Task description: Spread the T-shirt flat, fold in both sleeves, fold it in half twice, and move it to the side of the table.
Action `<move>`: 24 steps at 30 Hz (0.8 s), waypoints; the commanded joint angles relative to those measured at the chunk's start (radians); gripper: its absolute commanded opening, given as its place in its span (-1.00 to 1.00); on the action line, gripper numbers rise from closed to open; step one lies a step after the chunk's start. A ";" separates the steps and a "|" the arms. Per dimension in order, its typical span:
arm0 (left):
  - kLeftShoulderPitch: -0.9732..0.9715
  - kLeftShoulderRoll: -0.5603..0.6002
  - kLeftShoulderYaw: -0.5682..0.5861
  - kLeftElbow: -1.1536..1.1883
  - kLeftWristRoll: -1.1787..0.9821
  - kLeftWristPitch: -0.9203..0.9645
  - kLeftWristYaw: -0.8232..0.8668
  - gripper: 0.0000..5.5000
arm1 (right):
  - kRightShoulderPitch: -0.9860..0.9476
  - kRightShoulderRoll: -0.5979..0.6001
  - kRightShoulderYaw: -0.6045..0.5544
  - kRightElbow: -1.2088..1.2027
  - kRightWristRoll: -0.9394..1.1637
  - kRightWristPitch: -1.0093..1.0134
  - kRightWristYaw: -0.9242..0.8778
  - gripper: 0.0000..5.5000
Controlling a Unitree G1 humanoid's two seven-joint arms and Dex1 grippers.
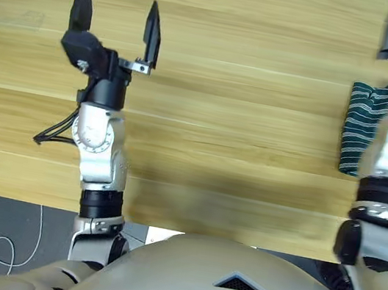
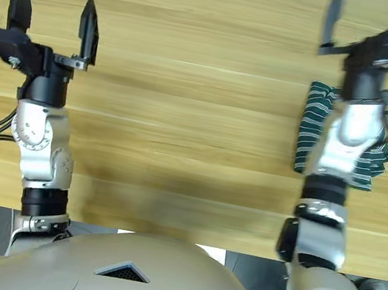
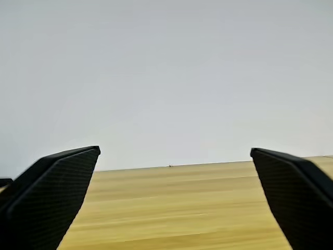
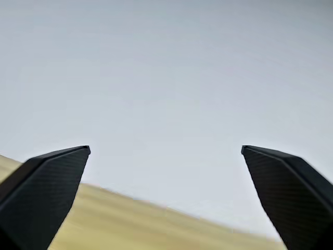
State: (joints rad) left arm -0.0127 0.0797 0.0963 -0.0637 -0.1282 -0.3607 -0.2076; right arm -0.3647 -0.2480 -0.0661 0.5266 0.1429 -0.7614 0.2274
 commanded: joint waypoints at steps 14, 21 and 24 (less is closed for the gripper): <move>-0.085 -0.025 -0.039 0.297 0.044 -0.164 0.021 0.95 | 0.147 0.189 -0.030 0.004 -0.184 -0.025 -0.263 0.96; -0.097 -0.022 -0.021 0.311 0.085 -0.182 0.084 0.95 | 0.152 0.192 -0.028 -0.020 -0.187 0.017 -0.296 0.96; -0.096 -0.019 -0.026 0.308 0.097 -0.192 0.090 0.95 | 0.158 0.188 -0.008 -0.031 -0.143 0.013 -0.232 0.96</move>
